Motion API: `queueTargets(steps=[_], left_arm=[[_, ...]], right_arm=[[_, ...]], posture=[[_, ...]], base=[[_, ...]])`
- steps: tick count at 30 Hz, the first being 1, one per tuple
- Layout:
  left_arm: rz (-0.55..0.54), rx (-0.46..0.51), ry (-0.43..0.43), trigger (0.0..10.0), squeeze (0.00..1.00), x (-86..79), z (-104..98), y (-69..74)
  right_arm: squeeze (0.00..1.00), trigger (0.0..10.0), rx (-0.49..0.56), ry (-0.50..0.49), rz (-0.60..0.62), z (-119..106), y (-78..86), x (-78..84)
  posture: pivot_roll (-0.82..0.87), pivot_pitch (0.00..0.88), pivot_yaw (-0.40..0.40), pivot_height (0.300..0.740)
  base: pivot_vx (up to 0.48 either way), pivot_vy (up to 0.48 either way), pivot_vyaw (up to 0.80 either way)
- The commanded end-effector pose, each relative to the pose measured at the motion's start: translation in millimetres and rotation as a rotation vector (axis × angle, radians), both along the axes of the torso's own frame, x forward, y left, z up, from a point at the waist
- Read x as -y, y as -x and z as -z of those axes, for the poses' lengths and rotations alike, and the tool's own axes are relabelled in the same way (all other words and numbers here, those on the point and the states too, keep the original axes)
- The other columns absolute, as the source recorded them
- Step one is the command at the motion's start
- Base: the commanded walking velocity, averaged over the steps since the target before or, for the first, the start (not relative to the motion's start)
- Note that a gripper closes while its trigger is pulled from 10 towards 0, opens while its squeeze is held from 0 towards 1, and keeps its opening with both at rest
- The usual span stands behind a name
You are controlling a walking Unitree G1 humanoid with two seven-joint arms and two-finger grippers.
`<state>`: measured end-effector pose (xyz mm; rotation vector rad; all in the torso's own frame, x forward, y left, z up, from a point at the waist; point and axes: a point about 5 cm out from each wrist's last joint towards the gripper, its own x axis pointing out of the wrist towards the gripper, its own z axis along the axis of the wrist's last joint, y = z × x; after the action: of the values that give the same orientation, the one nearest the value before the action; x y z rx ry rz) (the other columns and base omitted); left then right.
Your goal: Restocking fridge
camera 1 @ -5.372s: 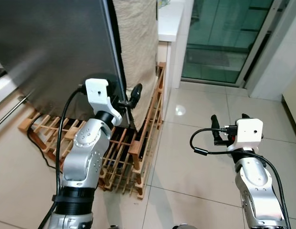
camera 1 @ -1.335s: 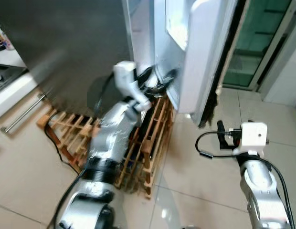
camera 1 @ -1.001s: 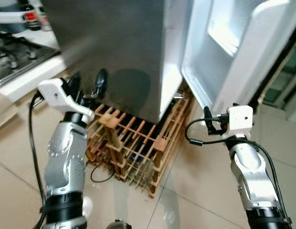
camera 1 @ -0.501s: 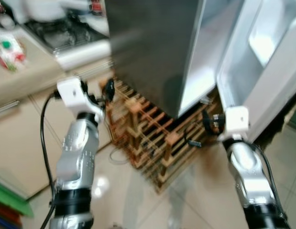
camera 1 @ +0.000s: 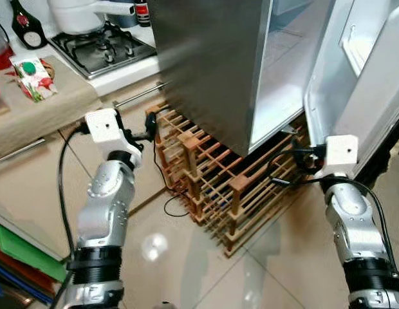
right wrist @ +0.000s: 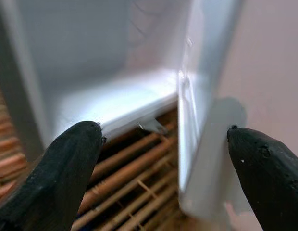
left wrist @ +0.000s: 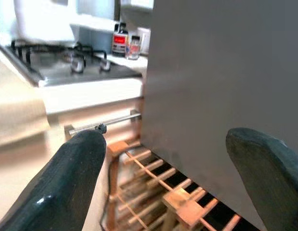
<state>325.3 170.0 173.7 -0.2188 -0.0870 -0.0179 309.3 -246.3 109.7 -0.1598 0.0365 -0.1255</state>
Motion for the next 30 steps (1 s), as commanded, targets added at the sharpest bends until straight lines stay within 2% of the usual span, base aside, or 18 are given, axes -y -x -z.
queueTargets(steps=[1,5,7,8,10,11,13,14,15,16,17,18,20,21,22,24,27,30], left_arm=[[0.018,-0.013,-0.01,10.0,0.0,0.1,-0.9,-2.3],[0.044,-0.021,-0.015,10.0,0.0,2.6,-1.4,-4.4],[0.092,-0.021,0.008,10.0,0.0,13.8,-2.5,-6.1],[0.092,-0.021,0.008,10.0,0.0,13.8,-2.5,-6.1],[0.117,-0.019,0.029,10.0,0.0,20.3,-2.1,-6.3],[0.125,-0.022,0.039,10.0,0.0,22.4,-1.3,-6.4],[0.13,-0.026,0.045,10.0,0.0,24.3,0.0,-7.3],[0.13,-0.027,0.049,10.0,0.0,24.6,0.6,-7.8],[0.129,-0.03,0.054,10.0,0.0,25.2,1.3,-9.2],[0.129,-0.03,0.054,10.0,0.0,25.2,1.3,-9.2],[0.128,-0.03,0.055,10.0,0.0,26.1,1.4,-10.7],[0.123,-0.027,0.049,10.0,0.0,26.2,0.9,-11.3],[0.113,-0.017,0.035,10.0,0.0,26.3,-0.4,-12.1],[0.113,-0.017,0.035,10.0,0.0,26.3,-0.4,-12.1],[0.085,-0.017,-0.018,10.0,0.0,24.4,-0.5,-12.8],[0.056,-0.009,-0.045,10.0,0.0,19.6,-0.7,-12.8],[0.021,-0.017,-0.037,10.0,0.0,12.4,1.7,-12.3],[-0.078,-0.071,-0.01,10.0,0.0,-8.1,13.2,-7.2]], right_arm=[[0.11,10.0,0.027,-0.019,0.07,-6.3,-1.8,15.7],[0.11,10.0,0.03,0.005,0.124,-8.5,1.5,33.0],[0.11,10.0,-0.029,0.269,0.297,-14.1,19.9,79.8],[0.11,10.0,-0.029,0.269,0.297,-14.1,19.9,79.8],[0.11,10.0,-0.044,0.466,0.485,-26.3,40.5,117.9],[0.11,10.0,-0.019,0.504,0.55,-35.8,48.6,129.2],[0.11,10.0,0.039,0.51,0.589,-49.1,54.8,134.9],[0.11,10.0,0.078,0.487,0.554,-54.5,52.0,127.0],[0.11,10.0,0.144,0.417,0.445,-59.6,42.4,104.8],[0.11,10.0,0.144,0.417,0.445,-59.6,42.4,104.8],[0.1,10.0,0.191,0.324,0.303,-59.6,30.5,76.9],[0.09,10.0,0.205,0.272,0.233,-58.1,24.8,60.8],[0.08,10.0,0.208,0.179,0.134,-53.2,15.8,33.1],[0.08,10.0,0.208,0.179,0.134,-53.2,15.8,33.1],[0.08,10.0,0.194,0.102,0.054,-46.0,9.9,5.2],[0.09,10.0,0.19,-0.015,-0.035,-39.2,7.5,-21.9],[0.1,10.0,0.153,-0.076,-0.094,-29.7,6.3,-42.0],[0.11,10.0,0.098,-0.159,-0.183,-17.0,6.2,-69.9]], posture=[[-0.03,0.0,0.16,0.74],[-0.05,0.0,0.186,0.74],[-0.07,0.0,0.191,0.74],[-0.07,0.0,0.191,0.74],[-0.09,0.0,0.189,0.74],[-0.1,0.0,0.189,0.74],[-0.11,0.0,0.189,0.74],[-0.11,0.0,0.188,0.74],[-0.12,0.0,0.185,0.74],[-0.12,0.0,0.185,0.74],[-0.12,0.0,0.183,0.74],[-0.12,0.0,0.182,0.74],[-0.11,0.0,0.176,0.74],[-0.11,0.0,0.176,0.74],[-0.1,0.0,0.161,0.74],[-0.09,0.0,0.151,0.74],[-0.07,0.0,0.135,0.74],[-0.05,0.0,0.112,0.74]], base=[[0.0,0.0,0.0],[0.0,0.0,0.0],[0.0,0.0,0.0],[0.0,0.0,0.0],[0.0,0.0,0.0],[0.0,0.0,0.0],[0.0,0.0,0.0],[0.0,0.0,0.0],[0.0,0.0,0.0],[0.0,0.0,0.0],[0.0,0.0,0.0],[0.0,0.0,0.0],[0.0,0.0,0.0],[0.0,0.0,0.0],[0.0,0.0,0.0],[0.0,0.0,0.0],[0.0,0.0,0.72],[0.0,0.0,0.68]])
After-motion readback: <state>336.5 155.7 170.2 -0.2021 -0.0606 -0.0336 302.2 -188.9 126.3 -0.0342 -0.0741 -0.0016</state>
